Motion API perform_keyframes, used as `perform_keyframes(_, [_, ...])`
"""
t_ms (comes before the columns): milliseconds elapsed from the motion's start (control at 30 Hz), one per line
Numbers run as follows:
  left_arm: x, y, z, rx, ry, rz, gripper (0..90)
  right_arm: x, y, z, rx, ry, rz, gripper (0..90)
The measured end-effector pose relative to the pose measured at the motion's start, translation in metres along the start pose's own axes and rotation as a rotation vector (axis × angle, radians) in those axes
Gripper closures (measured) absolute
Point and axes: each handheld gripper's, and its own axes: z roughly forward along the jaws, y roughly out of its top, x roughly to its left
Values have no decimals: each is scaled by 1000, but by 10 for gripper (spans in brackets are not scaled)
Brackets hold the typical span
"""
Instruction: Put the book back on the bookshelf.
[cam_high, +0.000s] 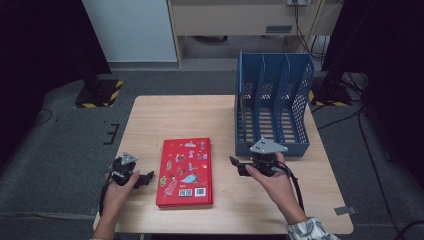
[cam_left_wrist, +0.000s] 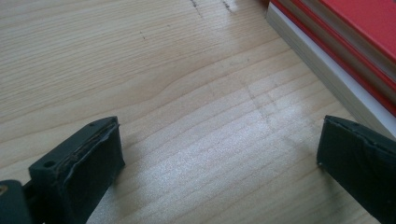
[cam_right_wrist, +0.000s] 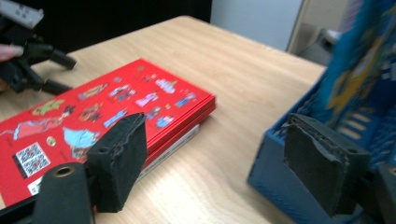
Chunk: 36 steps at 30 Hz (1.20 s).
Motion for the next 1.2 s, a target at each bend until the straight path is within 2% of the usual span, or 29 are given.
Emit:
perform_keyframes(67, [0,0,0,0,0,1,0,6,-4,9,23,45,14,238])
perform_keyframes(167, [-3,0,-1,-6,-5,9,14,13,-11,20,54,54,-12,238])
perform_keyframes(267, [-7,3,-2,-7,-9,46,41,21,-20,30,102,70,-28,239])
perform_keyframes(400, [-5,5,-10,-54,-8,8,67,31,-29,43,152,96,-38,246])
perform_keyframes(467, [-5,5,-15,-62,-35,-18,84,35,-30,49,163,118,-33,247])
perform_keyframes(567, [-11,8,-20,-87,-37,-9,87,42,-31,60,172,155,-44,245])
perform_keyframes(600, [-12,10,-22,-97,-42,-6,87,44,-31,63,173,169,-30,243])
perform_keyframes(667, [-17,14,-25,-132,-88,-5,77,48,-31,68,175,194,-18,234])
perform_keyframes(733, [-24,17,-24,-138,-129,27,63,53,-32,72,180,211,-11,218])
perform_keyframes(767, [-26,18,-23,-129,-137,53,51,55,-32,73,190,217,-5,211])
perform_keyframes(833, [-32,18,-19,-112,-170,59,49,58,-33,76,193,227,-10,224])
perform_keyframes(900, [-39,17,-15,-93,-181,68,49,61,-33,77,201,234,-22,222])
perform_keyframes(933, [-42,18,-14,-91,-200,65,44,61,-33,79,199,235,-22,220])
perform_keyframes(1033, [-45,22,-14,-102,-194,68,54,61,-34,81,202,249,-1,207])
perform_keyframes(1133, [-45,22,-11,-92,-230,45,58,59,-34,85,205,260,26,191])
perform_keyframes(1200, [-48,22,-8,-79,-264,55,52,59,-35,86,193,247,21,202])
